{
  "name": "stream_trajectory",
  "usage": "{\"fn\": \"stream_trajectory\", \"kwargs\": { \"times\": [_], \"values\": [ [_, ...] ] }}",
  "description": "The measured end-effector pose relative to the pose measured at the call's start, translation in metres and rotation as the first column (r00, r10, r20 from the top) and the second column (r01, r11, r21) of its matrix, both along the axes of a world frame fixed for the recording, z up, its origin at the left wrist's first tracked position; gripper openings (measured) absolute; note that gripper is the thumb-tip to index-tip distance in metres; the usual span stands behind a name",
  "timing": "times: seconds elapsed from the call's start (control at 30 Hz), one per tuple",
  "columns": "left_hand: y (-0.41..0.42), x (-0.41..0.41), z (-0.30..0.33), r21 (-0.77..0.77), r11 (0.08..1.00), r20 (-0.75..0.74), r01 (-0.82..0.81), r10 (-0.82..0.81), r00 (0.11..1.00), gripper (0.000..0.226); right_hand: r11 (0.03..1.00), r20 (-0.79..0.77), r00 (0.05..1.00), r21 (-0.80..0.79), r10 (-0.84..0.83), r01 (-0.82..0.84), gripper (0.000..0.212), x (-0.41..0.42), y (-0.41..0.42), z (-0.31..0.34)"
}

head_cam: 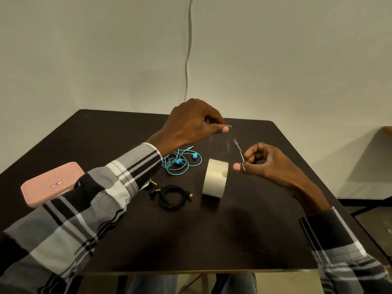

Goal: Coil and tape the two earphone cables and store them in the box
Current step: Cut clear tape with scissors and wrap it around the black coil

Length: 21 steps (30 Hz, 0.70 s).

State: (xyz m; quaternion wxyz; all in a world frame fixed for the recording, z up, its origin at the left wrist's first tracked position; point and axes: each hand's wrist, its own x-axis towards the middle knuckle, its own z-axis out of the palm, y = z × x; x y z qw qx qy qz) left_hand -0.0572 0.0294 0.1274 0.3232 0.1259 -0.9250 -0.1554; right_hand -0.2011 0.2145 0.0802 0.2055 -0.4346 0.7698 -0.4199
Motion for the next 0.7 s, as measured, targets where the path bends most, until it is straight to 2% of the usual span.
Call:
{"fn": "stream_trajectory", "kwargs": {
  "times": [0.1,0.2,0.4,0.7],
  "values": [
    [0.002,0.0,-0.003,0.039,0.999,-0.033,0.02,-0.019,0.999,0.027,0.998,-0.047,0.997,0.03,0.065,-0.064,0.052,-0.006,0.005,0.016],
    [0.002,-0.002,-0.005,0.077,0.995,-0.062,0.062,-0.057,0.996,0.024,0.987,-0.08,0.987,0.09,0.141,-0.133,0.058,-0.009,0.01,0.029],
    [0.001,-0.005,-0.006,0.185,0.947,-0.105,0.264,-0.248,0.963,0.008,0.972,-0.146,0.968,0.143,0.206,-0.185,0.067,-0.013,0.011,0.045],
    [-0.002,-0.006,-0.009,0.272,0.878,-0.129,0.393,-0.372,0.919,0.014,0.941,-0.186,0.935,0.216,0.303,-0.262,0.058,-0.012,0.007,0.061]
  ]
}}
